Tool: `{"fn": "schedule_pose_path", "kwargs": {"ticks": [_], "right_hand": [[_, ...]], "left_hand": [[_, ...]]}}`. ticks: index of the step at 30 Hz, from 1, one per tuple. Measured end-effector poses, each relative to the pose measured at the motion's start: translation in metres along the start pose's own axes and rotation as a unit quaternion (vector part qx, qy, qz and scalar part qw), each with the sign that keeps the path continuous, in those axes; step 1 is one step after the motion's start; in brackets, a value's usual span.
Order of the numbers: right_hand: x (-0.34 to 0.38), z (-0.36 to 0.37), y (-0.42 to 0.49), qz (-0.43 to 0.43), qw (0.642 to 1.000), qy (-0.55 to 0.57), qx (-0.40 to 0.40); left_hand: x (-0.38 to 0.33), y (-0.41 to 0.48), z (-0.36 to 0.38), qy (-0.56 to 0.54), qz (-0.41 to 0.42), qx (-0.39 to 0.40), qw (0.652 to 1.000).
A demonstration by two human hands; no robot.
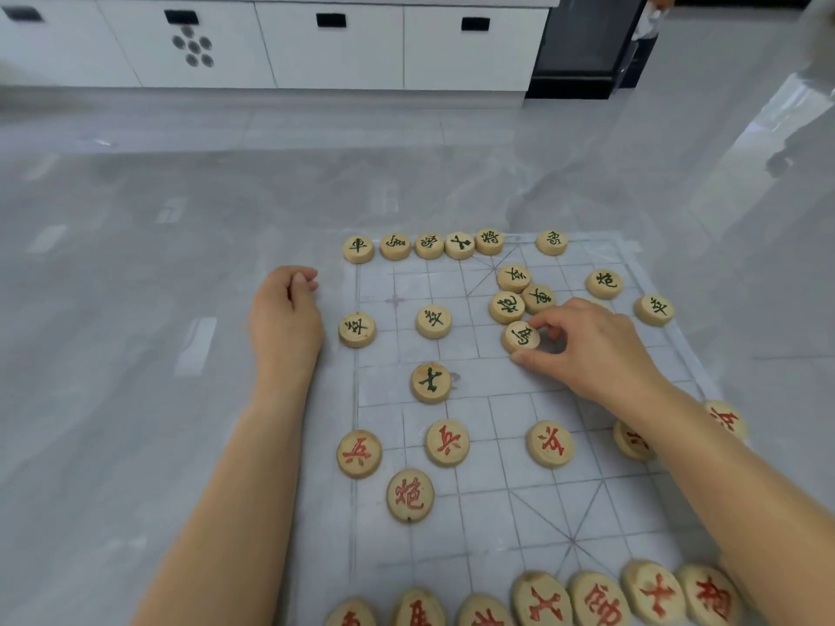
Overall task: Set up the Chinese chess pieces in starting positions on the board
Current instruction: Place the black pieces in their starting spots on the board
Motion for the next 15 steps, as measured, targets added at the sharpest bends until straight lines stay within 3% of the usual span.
{"fn": "schedule_pose_path", "kwargs": {"ticks": [8, 15], "right_hand": [[-0.001, 0.0, -0.002, 0.002, 1.0, 0.01, 0.0], [-0.001, -0.003, -0.006, -0.001, 0.997, 0.082, -0.003]], "left_hand": [[-0.006, -0.007, 0.007, 0.078, 0.04, 0.114, 0.99], [-0.002, -0.044, -0.005, 0.262, 0.147, 0.073, 0.951]]}}
Point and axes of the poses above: each hand's wrist, its own y-axis towards the middle knuckle, its own z-axis out of the palm, x = y × z, the point moved 8 cm from there along y, towards the middle knuckle, and after that the axes turned 11 degrees about y, right-handed, at the moved point
